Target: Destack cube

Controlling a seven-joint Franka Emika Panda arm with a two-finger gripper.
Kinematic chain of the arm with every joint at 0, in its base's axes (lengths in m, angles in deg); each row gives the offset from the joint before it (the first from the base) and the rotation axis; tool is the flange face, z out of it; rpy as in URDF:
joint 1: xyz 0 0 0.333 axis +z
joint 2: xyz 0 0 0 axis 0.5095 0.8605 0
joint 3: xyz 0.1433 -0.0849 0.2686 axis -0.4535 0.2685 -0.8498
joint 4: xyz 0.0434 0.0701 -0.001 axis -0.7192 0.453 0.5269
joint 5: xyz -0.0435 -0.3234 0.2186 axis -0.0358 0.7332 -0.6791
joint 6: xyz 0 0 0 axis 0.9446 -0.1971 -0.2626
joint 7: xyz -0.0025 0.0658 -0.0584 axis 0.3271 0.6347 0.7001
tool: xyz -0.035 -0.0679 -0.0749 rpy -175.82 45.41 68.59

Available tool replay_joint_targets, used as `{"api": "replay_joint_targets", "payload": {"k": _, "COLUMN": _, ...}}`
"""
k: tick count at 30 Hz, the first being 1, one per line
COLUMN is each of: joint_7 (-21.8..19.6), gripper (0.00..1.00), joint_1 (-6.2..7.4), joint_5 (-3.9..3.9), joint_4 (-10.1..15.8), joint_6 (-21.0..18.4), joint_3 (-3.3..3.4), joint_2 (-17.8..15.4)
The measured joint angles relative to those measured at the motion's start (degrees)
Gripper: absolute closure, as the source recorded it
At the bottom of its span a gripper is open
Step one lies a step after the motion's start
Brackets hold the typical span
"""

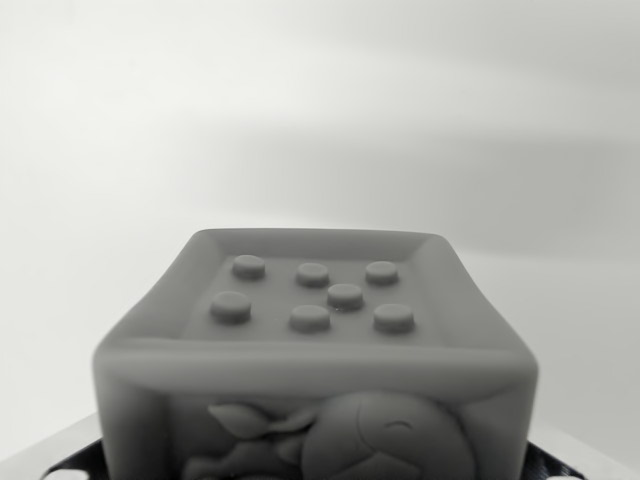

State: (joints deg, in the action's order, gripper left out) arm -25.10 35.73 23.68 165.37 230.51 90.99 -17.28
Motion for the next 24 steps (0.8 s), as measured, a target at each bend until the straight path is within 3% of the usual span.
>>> {"api": "replay_joint_targets", "payload": {"k": 24, "joint_7": 1.3, "gripper": 1.00, "joint_1": 3.04, "joint_5": 0.81, "joint_4": 2.4, "joint_6": 1.1, "joint_3": -1.96, "joint_2": -1.3}}
